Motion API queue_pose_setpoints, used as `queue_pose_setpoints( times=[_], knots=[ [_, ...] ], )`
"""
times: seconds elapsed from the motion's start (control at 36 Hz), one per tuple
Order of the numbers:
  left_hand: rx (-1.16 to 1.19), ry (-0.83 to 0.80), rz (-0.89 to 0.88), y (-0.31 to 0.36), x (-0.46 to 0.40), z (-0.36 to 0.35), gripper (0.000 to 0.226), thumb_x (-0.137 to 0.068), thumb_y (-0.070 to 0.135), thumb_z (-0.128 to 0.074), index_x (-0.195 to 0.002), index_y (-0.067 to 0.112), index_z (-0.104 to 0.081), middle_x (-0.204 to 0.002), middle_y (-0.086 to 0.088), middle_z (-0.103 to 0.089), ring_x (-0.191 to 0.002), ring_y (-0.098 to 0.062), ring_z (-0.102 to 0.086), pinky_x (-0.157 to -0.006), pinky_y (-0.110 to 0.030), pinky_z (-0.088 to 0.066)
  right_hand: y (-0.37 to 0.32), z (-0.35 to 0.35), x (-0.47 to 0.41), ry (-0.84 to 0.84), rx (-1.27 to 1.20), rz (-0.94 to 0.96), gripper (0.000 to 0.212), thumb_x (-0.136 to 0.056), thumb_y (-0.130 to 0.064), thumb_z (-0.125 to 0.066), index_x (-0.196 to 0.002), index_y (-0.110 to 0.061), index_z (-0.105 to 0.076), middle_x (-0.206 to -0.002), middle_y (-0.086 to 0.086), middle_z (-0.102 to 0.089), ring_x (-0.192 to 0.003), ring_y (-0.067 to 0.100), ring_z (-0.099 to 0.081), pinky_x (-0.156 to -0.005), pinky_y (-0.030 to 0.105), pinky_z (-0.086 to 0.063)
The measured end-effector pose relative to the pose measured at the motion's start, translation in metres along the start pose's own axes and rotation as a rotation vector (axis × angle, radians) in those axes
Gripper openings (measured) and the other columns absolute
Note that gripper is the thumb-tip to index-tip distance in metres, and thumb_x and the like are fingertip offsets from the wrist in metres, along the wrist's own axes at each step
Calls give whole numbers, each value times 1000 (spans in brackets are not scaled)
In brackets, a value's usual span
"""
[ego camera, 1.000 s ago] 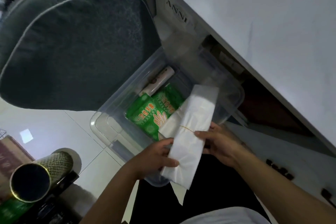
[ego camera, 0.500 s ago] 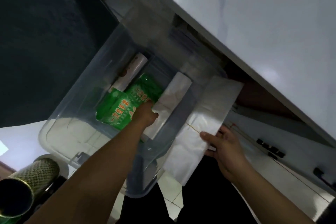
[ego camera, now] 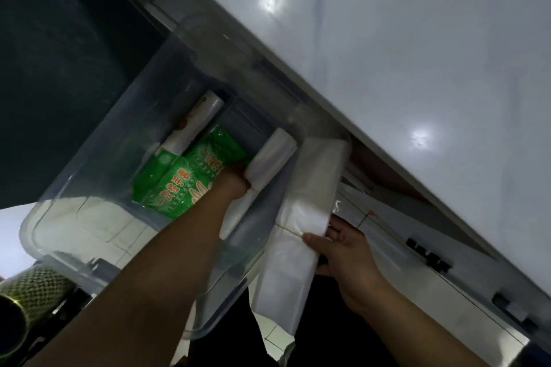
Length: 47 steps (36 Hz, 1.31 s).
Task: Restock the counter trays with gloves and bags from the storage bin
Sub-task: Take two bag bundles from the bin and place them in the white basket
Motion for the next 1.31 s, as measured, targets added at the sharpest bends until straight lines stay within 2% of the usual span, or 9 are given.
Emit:
queue_pose_setpoints(
  times=[0.22, 0.33, 0.69, 0.78, 0.86, 1.08, 1.19, 1.25, 1.31],
  knots=[
    [163, 221, -36, -20, 109, 62, 59, -76, 7, -79, -131, 4, -57, -123, -15, -64, -110, -32, -60, -75, -24, -34, -24, -16, 13, -89, 60, -73, 35, -84, 8, -66, -111, -14, -69, -96, 5, -78, -76, 19, -74, -56, 38, -59],
    [306, 353, -9, -30, 176, 90, 37, -71, 9, -84, -101, 10, -62, -92, -9, -63, -83, -27, -59, -67, -35, -40, -38, -33, 28, -147, 140, -71, 33, -84, 6, -66, -111, -13, -67, -96, 4, -78, -74, 19, -73, -58, 37, -60],
    [624, 675, -130, -50, 329, 148, 34, -75, 23, -83, -90, 32, -54, -97, 14, -65, -88, -5, -61, -66, -25, -46, -62, -82, 80, -318, 294, 56, 24, -84, -1, -68, -104, -13, -71, -94, 12, -75, -71, 26, -67, -62, 37, -57],
    [696, 678, -186, -56, 350, 151, 34, -78, 30, -81, -98, 36, -54, -102, 24, -62, -92, -1, -61, -67, -22, -47, -59, -89, 94, -302, 301, 132, 23, -82, -1, -69, -103, -11, -71, -80, 12, -75, -53, 23, -65, -55, 36, -53],
    [760, 709, -269, -65, 371, 150, 40, -80, 29, -80, -112, 32, -57, -107, 18, -64, -95, -6, -63, -70, -24, -50, -50, -91, 112, -261, 281, 247, 22, -82, 0, -69, -102, -9, -71, -83, 10, -76, -57, 24, -69, -59, 41, -54],
    [908, 609, -329, -94, 400, 112, 48, -78, 28, -81, -118, 23, -55, -116, 2, -66, -101, -22, -64, -89, -47, -55, -1, -58, 193, -130, 56, 402, 24, -87, 8, -62, -103, -9, -69, -94, 14, -74, -71, 28, -70, -50, 31, -57],
    [971, 430, -386, -77, 405, 83, 50, -79, 30, -81, -121, 31, -54, -111, 11, -65, -96, -16, -63, -71, -39, -56, 8, -10, 234, -37, -46, 478, 29, -87, 7, -63, -111, -7, -67, -102, 15, -73, -84, 32, -72, -58, 34, -57],
    [997, 349, -429, -57, 407, 70, 50, -79, 22, -81, -123, 27, -56, -113, 6, -67, -95, -18, -65, -63, -34, -55, 9, 24, 256, 23, -47, 528, 33, -86, 3, -66, -116, -9, -66, -107, 14, -74, -94, 37, -71, -69, 41, -58],
    [1013, 264, -486, -29, 409, 58, 46, -78, 13, -80, -120, 20, -62, -110, -2, -74, -89, -23, -72, -61, -33, -58, 6, 58, 278, 61, -55, 582, 31, -86, 0, -68, -114, -13, -67, -102, 8, -77, -88, 33, -74, -65, 40, -59]
  ],
)
Point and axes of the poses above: each hand's wrist, its own x-axis away from the middle knuckle, its own z-axis out of the back of the hand, y = z × x, the point moved 8 cm from there along -x, towards the middle knuckle
